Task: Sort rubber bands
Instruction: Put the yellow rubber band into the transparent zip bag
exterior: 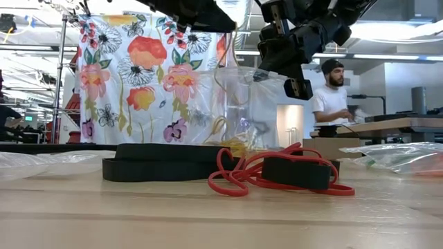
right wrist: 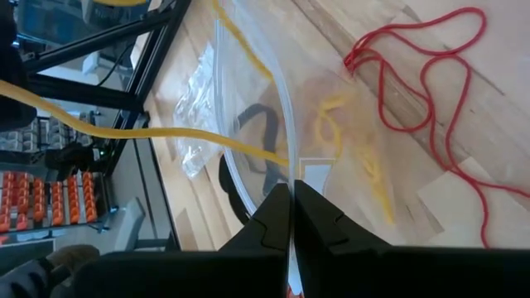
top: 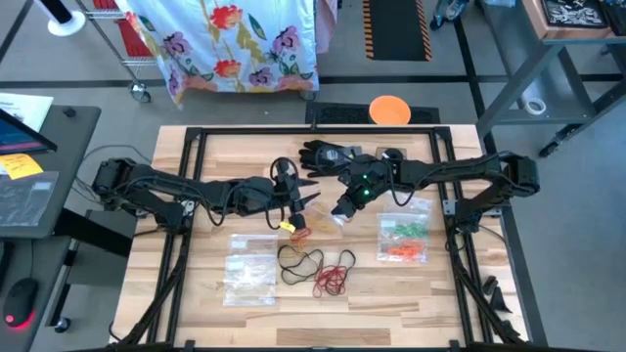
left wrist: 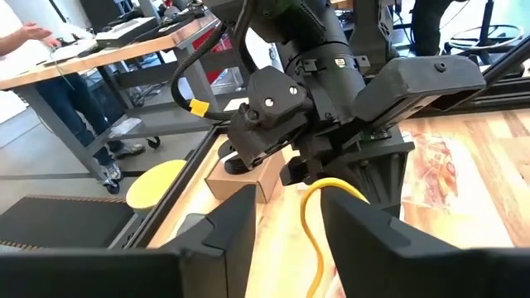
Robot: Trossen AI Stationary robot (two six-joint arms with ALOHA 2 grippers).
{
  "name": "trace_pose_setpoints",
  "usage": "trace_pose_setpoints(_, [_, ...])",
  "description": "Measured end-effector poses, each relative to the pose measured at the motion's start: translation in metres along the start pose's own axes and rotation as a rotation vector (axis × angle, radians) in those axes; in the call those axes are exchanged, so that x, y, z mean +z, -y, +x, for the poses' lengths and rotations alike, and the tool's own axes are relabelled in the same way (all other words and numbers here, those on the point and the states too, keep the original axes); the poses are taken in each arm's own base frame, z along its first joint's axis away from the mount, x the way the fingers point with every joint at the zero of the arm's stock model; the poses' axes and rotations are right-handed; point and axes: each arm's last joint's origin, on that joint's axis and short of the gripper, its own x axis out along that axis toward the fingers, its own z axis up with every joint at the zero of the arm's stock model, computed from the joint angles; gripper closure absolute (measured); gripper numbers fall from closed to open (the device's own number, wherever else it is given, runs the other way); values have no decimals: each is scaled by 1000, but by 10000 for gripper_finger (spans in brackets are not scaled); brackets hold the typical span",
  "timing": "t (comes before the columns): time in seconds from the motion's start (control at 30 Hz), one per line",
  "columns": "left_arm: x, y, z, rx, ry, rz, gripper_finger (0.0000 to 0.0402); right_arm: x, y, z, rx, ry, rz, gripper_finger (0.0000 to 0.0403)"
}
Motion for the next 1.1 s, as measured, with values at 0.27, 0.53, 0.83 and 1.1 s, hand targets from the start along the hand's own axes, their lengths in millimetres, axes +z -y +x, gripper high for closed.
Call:
trace_pose_setpoints(0.27, [-5,1,0,-16,-48,14,261,0,0,0,0,0,0,394])
trace_pose_setpoints(0.53, [-10,2,-1,-34,-95,21,261,0,0,0,0,0,0,394])
trace_pose_setpoints(0.83, [-31,1,-5,64,-312,38,261,-1,-1,1,1,-6,2,394])
trace_pose_setpoints(1.1, [-69,4,-14,105,-390,-3,261,-3,4,0,-34,-31,-15,394])
